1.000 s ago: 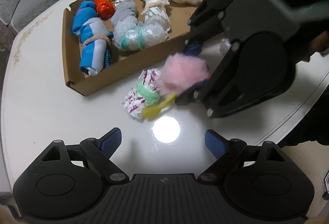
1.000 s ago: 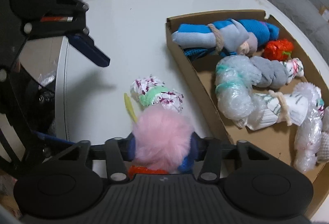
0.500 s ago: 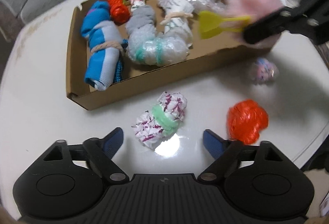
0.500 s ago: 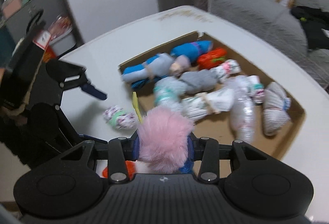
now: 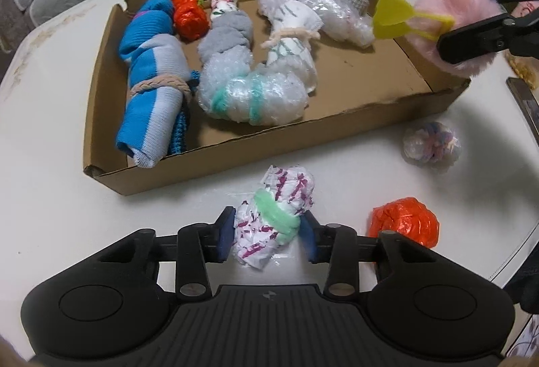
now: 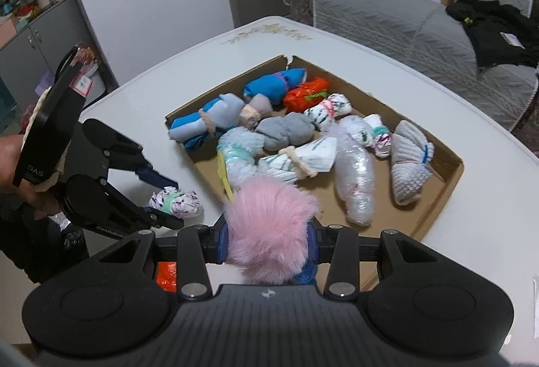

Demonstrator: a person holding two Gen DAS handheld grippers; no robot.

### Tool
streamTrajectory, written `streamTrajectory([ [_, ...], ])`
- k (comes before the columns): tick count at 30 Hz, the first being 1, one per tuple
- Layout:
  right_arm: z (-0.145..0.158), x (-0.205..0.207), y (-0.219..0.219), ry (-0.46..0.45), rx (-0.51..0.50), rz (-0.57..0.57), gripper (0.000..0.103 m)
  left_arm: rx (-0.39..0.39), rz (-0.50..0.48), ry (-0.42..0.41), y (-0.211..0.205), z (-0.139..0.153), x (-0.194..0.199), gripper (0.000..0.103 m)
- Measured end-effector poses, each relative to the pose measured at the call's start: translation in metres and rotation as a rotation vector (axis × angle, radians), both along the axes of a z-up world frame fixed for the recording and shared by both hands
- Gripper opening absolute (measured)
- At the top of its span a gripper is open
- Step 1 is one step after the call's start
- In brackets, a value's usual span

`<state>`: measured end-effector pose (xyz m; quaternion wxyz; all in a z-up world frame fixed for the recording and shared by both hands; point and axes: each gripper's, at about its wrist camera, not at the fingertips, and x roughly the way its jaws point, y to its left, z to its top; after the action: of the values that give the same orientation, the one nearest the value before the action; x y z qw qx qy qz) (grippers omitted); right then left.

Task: Organize objects
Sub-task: 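Grasp the white magenta-patterned roll with the left tool while the right lifts the pink sock, then carry the held roll and pink sock over the cardboard tray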

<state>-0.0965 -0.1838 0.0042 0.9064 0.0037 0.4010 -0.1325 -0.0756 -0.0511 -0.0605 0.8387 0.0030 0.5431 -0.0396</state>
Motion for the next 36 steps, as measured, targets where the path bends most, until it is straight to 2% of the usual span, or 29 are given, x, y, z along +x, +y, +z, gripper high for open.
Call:
streamTrajectory([
  [7,0.014,-0.013,-0.006,-0.032,-0.017,-0.032,0.038,0.026,-0.015,-0.024,-0.008,0.014,-0.005,0.040],
  [13,0.044,-0.036,-0.014,-0.137,-0.087,-0.103,0.038,-0.011,-0.016,-0.174,-0.013,0.078,0.006,0.040],
  [16,0.049,-0.038,-0.014,-0.153,-0.132,-0.118,0.038,-0.035,0.006,-0.250,-0.012,0.110,0.019,0.040],
  [20,0.050,-0.037,-0.019,-0.160,-0.157,-0.134,0.038,-0.067,0.018,-0.289,-0.012,0.128,0.037,0.040],
  [24,0.047,-0.032,-0.026,-0.148,-0.162,-0.147,0.038,-0.079,-0.009,-0.283,-0.028,0.118,0.058,0.040],
  [32,0.033,-0.026,-0.042,-0.095,-0.149,-0.169,0.038,-0.201,-0.001,-0.191,-0.061,0.048,0.093,0.040],
  [34,0.029,-0.025,-0.043,-0.078,-0.145,-0.167,0.038,-0.212,0.002,-0.168,-0.060,0.033,0.096,0.040],
  [36,0.024,-0.021,-0.044,-0.065,-0.136,-0.158,0.038,-0.190,-0.001,-0.148,-0.055,0.022,0.096,0.040],
])
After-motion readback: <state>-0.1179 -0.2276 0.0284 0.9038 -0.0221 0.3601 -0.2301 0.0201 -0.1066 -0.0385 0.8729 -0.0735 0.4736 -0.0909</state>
